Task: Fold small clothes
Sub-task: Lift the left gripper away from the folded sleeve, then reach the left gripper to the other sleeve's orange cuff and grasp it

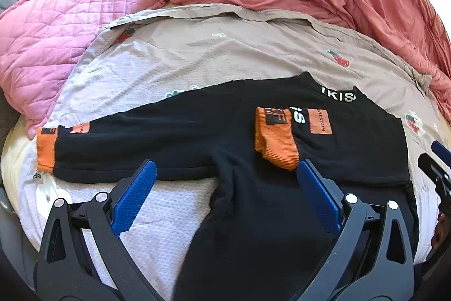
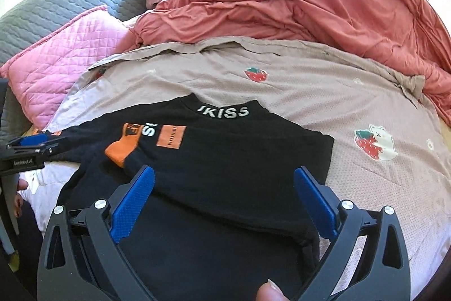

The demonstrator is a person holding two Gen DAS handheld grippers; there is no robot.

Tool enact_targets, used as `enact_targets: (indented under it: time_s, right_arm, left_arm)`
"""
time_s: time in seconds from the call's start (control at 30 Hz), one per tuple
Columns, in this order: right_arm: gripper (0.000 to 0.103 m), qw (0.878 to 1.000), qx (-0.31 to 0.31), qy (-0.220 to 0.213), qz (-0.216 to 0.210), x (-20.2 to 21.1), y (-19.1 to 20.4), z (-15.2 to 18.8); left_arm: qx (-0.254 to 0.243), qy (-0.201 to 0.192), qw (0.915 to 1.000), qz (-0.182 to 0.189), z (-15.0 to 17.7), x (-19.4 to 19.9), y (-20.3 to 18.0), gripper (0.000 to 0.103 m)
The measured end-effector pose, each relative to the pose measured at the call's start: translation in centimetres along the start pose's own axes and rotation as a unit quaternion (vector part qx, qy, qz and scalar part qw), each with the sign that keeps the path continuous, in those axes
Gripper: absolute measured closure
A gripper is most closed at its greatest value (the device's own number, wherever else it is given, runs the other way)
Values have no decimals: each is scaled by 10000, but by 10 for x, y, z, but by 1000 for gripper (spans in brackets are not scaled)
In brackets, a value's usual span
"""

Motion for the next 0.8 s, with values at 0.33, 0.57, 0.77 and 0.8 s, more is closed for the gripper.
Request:
enact_targets:
  time_s: [0.33,0.57,0.77,0.8]
  right_arm:
    - [5,9978,492,-128,-415,9,74,5]
    - [5,9951,823,48,-540,6,128,17]
    - [5,9943,955,149,-455,1,157,26]
    - [5,9944,942,185,-450,0,161,27]
  left_arm:
    - [478,-91,9987,-117,8,11,58,9]
    - [1134,-127,9932,-226,16,13,121,9]
    - [1808,-173,9832,-200,25,15,172,9]
    - [1845,-197,9824,-198,25,15,177,9]
Point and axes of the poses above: each gripper's, at about its wrist camera, not at the fingertips, and x roughly against the way its jaws point, y to its left, z to its underside, the point moved 3 cm from there along -x, roughly the way its jaws point, and after that the axes turned 7 degrees about y, right-handed, at the moved point
